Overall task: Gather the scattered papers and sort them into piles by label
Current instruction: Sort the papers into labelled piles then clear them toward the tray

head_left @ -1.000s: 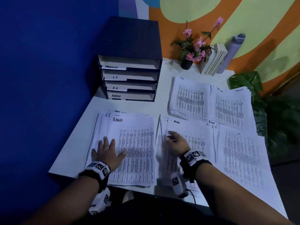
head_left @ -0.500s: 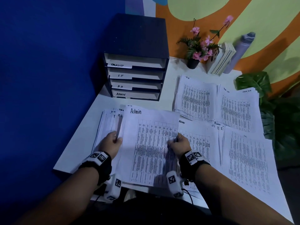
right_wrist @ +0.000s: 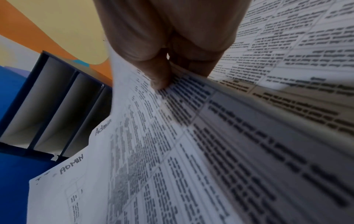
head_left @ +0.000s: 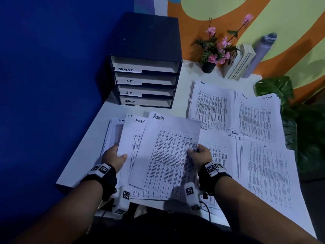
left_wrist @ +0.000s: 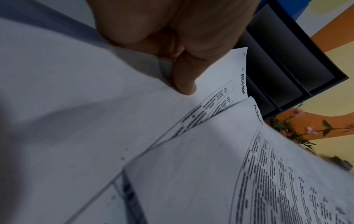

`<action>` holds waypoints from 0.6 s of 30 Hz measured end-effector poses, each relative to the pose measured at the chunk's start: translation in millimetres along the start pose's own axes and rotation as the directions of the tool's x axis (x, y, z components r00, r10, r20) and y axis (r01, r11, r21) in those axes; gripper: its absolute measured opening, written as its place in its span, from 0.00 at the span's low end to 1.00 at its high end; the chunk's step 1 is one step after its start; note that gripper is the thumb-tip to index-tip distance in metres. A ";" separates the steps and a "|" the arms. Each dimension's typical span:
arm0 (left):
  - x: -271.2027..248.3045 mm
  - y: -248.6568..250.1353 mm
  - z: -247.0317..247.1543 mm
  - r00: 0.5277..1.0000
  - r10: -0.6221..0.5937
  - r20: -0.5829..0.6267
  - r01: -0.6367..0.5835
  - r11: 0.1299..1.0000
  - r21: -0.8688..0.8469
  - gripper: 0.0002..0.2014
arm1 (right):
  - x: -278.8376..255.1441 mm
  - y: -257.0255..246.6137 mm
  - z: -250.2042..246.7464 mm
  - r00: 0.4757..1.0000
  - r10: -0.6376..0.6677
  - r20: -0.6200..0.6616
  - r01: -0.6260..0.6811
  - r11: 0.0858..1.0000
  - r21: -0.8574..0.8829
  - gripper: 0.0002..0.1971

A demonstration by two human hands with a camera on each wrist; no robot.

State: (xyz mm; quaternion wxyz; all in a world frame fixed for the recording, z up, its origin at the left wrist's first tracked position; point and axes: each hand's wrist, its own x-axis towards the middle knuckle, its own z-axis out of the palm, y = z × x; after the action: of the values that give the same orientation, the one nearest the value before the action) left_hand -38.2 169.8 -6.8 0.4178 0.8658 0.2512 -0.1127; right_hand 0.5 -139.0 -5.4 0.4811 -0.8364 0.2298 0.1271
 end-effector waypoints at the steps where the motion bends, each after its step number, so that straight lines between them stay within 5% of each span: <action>1: 0.9 -0.2 0.5 1.000 -0.004 -0.006 0.004 1.000 -0.001 0.09 | 0.1 -1.1 -1.3 1.000 -0.012 0.002 0.012 1.000 -0.002 0.08; 6: 2.4 4.4 0.0 0.998 -0.032 -0.046 0.031 0.999 -0.023 0.12 | -0.6 -3.6 -8.2 1.000 0.002 -0.031 -0.001 1.000 0.030 0.05; 13: -7.9 13.2 4.6 0.999 0.002 -0.050 -0.010 0.985 -0.172 0.15 | -7.7 -5.8 -1.1 0.995 0.044 0.085 -0.056 0.987 0.150 0.11; 18: -4.9 11.5 3.6 0.997 -0.020 -0.076 0.012 0.995 -0.100 0.15 | -9.5 -5.6 -5.7 0.999 0.007 -0.053 -0.004 0.999 0.048 0.14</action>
State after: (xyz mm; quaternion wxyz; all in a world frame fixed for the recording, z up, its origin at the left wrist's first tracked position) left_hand -36.1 159.2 0.6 0.4494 0.8457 0.2792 -0.0702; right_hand -4.9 -139.0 5.8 0.4944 -0.8271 0.2478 0.1004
